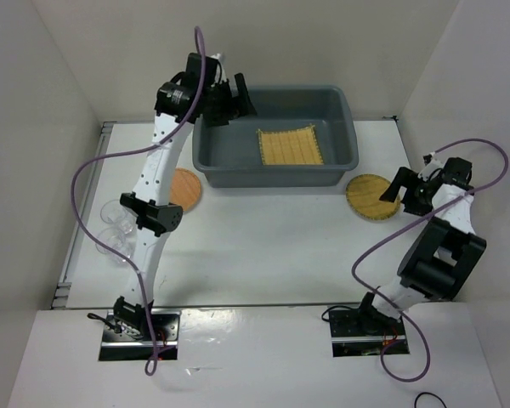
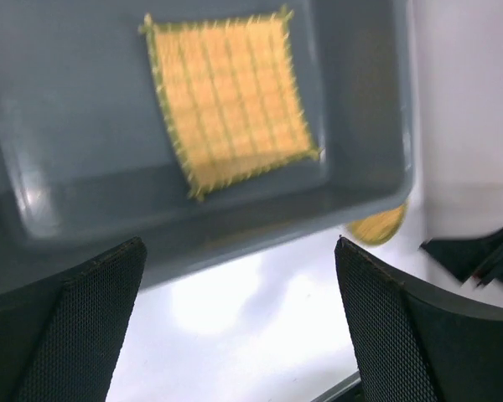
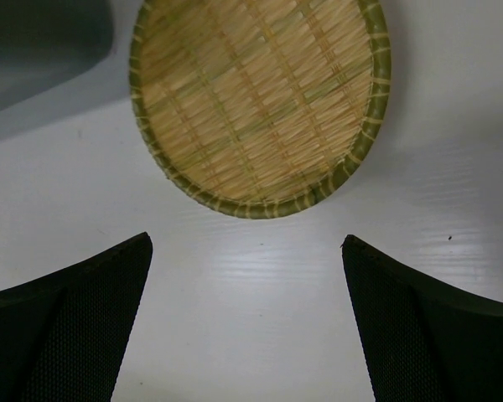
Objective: Place the mixed dishes into the plastic bin
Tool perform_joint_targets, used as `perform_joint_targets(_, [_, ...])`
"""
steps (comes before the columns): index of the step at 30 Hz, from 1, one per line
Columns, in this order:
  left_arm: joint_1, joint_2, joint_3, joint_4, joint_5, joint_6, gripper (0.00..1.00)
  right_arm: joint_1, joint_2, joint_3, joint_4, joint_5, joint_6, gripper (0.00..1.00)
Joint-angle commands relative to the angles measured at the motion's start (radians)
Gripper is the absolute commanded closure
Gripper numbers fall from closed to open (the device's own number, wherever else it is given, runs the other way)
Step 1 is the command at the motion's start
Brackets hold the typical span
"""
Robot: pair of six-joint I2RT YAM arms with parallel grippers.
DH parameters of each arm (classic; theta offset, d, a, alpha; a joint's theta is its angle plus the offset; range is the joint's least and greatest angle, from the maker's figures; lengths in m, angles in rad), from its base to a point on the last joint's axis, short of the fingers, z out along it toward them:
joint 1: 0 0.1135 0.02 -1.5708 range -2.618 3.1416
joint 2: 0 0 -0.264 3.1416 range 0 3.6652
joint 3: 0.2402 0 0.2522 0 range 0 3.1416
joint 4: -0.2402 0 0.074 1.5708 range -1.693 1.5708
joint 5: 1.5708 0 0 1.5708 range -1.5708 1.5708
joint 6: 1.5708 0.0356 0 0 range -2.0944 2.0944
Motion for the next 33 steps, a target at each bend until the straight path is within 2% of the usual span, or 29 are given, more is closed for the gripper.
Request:
perform_joint_targets(1, [-0.071,-0.079,-0.072,-0.102,-0.146,0.090,0.01,-0.021,0.130,0.058,-0.057,0.025,-0.083,0.02])
perform_joint_targets(2, [-0.086,-0.103,-0.088,-0.102,-0.147,0.099,0.01,-0.035,0.181,0.074,-0.079,-0.007,-0.103,0.04])
perform_joint_targets(3, [-0.086,-0.126,-0.132,-0.102,-0.159,0.099,0.01,-0.053,0.275,0.113,-0.140,-0.132,-0.130,0.05])
perform_joint_targets(5, [-0.117,-0.202,-0.193,-0.102,-0.191,0.099,0.01,-0.085,0.339,0.150,-0.163,-0.213,-0.151,0.04])
perform_joint_targets(10, [-0.164,-0.362,-0.414,-0.102,-0.260,0.090,0.01,-0.096,0.354,0.151,-0.049,-0.179,-0.105,0.03])
perform_joint_targets(13, [-0.196,-0.455,-0.603,-0.060,-0.271,0.079,0.01,-0.096,0.394,0.151,-0.025,-0.165,-0.092,0.03])
perform_joint_targets(14, [-0.197,-0.492,-0.673,-0.031,-0.280,0.064,0.01,-0.096,0.403,0.141,-0.006,-0.165,-0.092,0.03])
perform_joint_targets(15, [-0.197,-0.585,-0.856,0.064,-0.265,0.045,0.01,-0.096,0.403,0.141,0.006,-0.165,-0.092,0.03])
perform_joint_targets(17, [-0.197,-0.694,-1.062,0.181,-0.231,0.010,0.01,-0.096,0.442,0.132,0.041,-0.165,-0.082,0.03])
perform_joint_targets(18, [-0.197,-0.800,-1.158,0.288,-0.187,-0.037,0.01,-0.096,0.455,0.132,0.052,-0.176,-0.082,0.03])
perform_joint_targets(19, [-0.181,-0.849,-1.327,0.334,-0.164,-0.061,0.01,-0.096,0.483,0.132,0.064,-0.176,-0.071,0.03])
perform_joint_targets(21, [-0.169,-0.961,-1.453,0.403,-0.148,-0.107,0.01,-0.096,0.514,0.163,0.077,-0.222,-0.062,0.03])
perform_joint_targets(24, [-0.169,-1.043,-1.591,0.413,-0.139,-0.159,0.01,-0.096,0.581,0.209,0.086,-0.282,-0.053,0.03])
perform_joint_targets(28, [-0.169,-1.107,-1.683,0.393,-0.130,-0.219,0.01,-0.105,0.666,0.262,0.086,-0.343,-0.043,0.16])
perform_joint_targets(29, [-0.169,-1.133,-1.694,0.393,-0.130,-0.229,0.01,-0.105,0.681,0.262,0.086,-0.359,-0.043,0.24])
perform_joint_targets(31, [-0.169,-1.158,-1.724,0.393,-0.148,-0.252,0.01,-0.105,0.722,0.272,0.095,-0.415,-0.034,0.33])
perform_joint_targets(32, [-0.169,-1.179,-1.737,0.393,-0.148,-0.274,0.01,-0.105,0.736,0.282,0.095,-0.432,-0.034,0.47])
perform_joint_targets(33, [-0.169,-1.189,-1.749,0.393,-0.148,-0.285,0.01,-0.114,0.767,0.282,0.095,-0.472,-0.034,0.54])
